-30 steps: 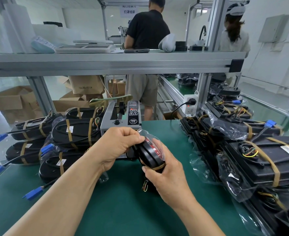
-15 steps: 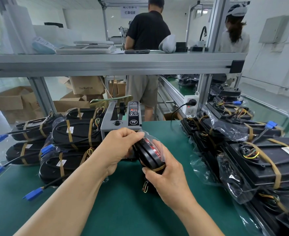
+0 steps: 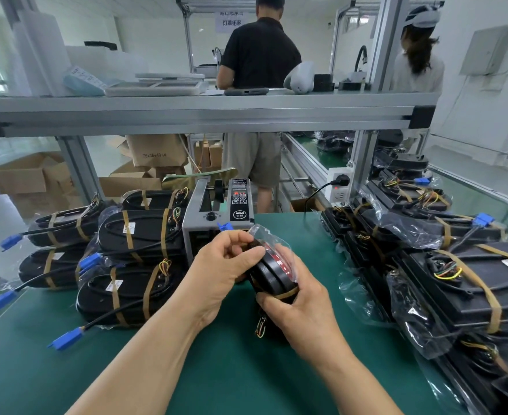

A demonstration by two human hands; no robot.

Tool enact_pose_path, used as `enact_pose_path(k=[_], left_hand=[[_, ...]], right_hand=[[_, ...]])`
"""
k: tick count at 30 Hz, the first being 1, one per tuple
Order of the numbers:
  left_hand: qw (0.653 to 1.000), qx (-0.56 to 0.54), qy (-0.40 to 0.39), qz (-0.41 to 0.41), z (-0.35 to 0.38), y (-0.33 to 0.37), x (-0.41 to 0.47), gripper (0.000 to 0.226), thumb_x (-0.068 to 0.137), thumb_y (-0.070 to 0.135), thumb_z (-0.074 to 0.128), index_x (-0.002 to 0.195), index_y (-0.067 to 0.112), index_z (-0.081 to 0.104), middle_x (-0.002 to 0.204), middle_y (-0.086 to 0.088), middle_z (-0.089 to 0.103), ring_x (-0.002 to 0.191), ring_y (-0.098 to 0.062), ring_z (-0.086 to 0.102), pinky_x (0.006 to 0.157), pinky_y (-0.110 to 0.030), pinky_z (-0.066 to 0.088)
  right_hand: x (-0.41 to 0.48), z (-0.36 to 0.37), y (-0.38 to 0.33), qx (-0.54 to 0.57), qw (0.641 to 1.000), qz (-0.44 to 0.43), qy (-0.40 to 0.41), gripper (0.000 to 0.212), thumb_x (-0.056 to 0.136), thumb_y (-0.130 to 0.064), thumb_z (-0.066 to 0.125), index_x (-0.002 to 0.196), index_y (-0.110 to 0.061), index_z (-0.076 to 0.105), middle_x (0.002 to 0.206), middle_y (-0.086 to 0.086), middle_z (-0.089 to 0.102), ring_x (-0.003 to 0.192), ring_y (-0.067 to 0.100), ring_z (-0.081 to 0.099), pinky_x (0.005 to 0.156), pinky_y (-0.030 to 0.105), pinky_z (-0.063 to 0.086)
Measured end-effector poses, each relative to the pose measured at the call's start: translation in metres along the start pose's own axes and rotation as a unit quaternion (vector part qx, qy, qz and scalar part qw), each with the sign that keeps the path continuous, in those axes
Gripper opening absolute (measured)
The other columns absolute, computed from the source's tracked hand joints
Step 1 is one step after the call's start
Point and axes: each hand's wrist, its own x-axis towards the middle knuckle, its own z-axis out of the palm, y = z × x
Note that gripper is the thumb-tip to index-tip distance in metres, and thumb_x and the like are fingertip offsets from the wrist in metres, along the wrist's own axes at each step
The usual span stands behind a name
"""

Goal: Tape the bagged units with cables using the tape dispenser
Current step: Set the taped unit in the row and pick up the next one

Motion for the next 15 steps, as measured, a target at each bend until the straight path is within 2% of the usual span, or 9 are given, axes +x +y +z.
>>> enact_pose_path(k=[2,5,8,10,12,14,15], left_hand=[[0.999,-0.025,-0.016,-0.021,-0.006,0.001,0.0,0.013,0.087,0.01,0.071,0.097,0.018,0.069,0.089,-0.005,0.058,0.082,-0.014,0.059,0.075,-0.033,0.054],[0.998,-0.037,0.011,-0.052,-0.009,0.002,0.002,0.01,0.094,0.011,0.063,0.096,0.017,0.071,0.083,0.002,0.067,0.063,-0.005,0.058,0.062,-0.022,0.052],[0.996,-0.029,0.064,-0.05,-0.012,-0.008,-0.002,0.008,0.096,0.018,0.063,0.098,0.016,0.071,0.077,0.004,0.064,0.057,-0.002,0.053,0.062,-0.022,0.048],[0.994,0.03,0.101,-0.02,-0.017,-0.021,-0.01,0.009,0.093,0.026,0.067,0.095,0.018,0.068,0.077,0.005,0.065,0.066,-0.005,0.057,0.068,-0.026,0.047],[0.987,0.123,0.103,0.014,-0.021,-0.031,-0.019,0.022,0.086,0.032,0.075,0.101,0.019,0.064,0.091,0.003,0.069,0.085,-0.013,0.062,0.079,-0.027,0.048],[0.992,0.125,0.012,0.028,-0.027,-0.035,-0.024,0.053,0.074,0.044,0.081,0.115,0.017,0.061,0.111,-0.005,0.069,0.107,-0.019,0.064,0.095,-0.032,0.049],[0.994,0.098,-0.049,0.025,-0.03,-0.034,-0.026,0.068,0.067,0.052,0.083,0.119,0.014,0.062,0.115,-0.009,0.07,0.111,-0.021,0.065,0.098,-0.034,0.05]], right_hand=[[-0.001,0.001,-0.002,0.001,1.0,-0.001,-0.001,0.075,0.074,-0.002,0.074,0.128,-0.051,0.056,0.109,-0.022,0.07,0.098,0.0,0.064,0.079,0.007,0.045],[-0.003,0.0,-0.003,0.012,1.0,0.002,-0.008,0.075,0.074,-0.001,0.075,0.128,-0.05,0.057,0.108,-0.021,0.071,0.098,0.0,0.065,0.081,0.009,0.046],[-0.007,-0.004,-0.005,0.039,0.999,0.0,-0.03,0.075,0.073,0.0,0.077,0.124,-0.051,0.059,0.112,-0.019,0.072,0.103,0.001,0.067,0.088,0.012,0.049],[-0.01,-0.008,-0.006,0.071,0.997,0.004,-0.027,0.069,0.069,-0.003,0.077,0.12,-0.047,0.063,0.112,-0.018,0.073,0.105,0.001,0.068,0.088,0.009,0.048],[-0.012,-0.011,-0.004,0.156,0.987,0.023,-0.026,0.064,0.065,-0.004,0.076,0.119,-0.039,0.067,0.114,-0.01,0.075,0.107,0.008,0.07,0.091,0.015,0.051],[-0.016,-0.012,0.001,0.26,0.963,0.043,-0.05,0.064,0.062,-0.004,0.078,0.118,-0.034,0.07,0.118,0.002,0.074,0.111,0.017,0.07,0.09,0.022,0.054],[-0.018,-0.012,0.004,0.3,0.95,0.053,-0.066,0.065,0.059,-0.006,0.079,0.119,-0.032,0.07,0.12,0.007,0.073,0.113,0.021,0.069,0.09,0.025,0.055]])
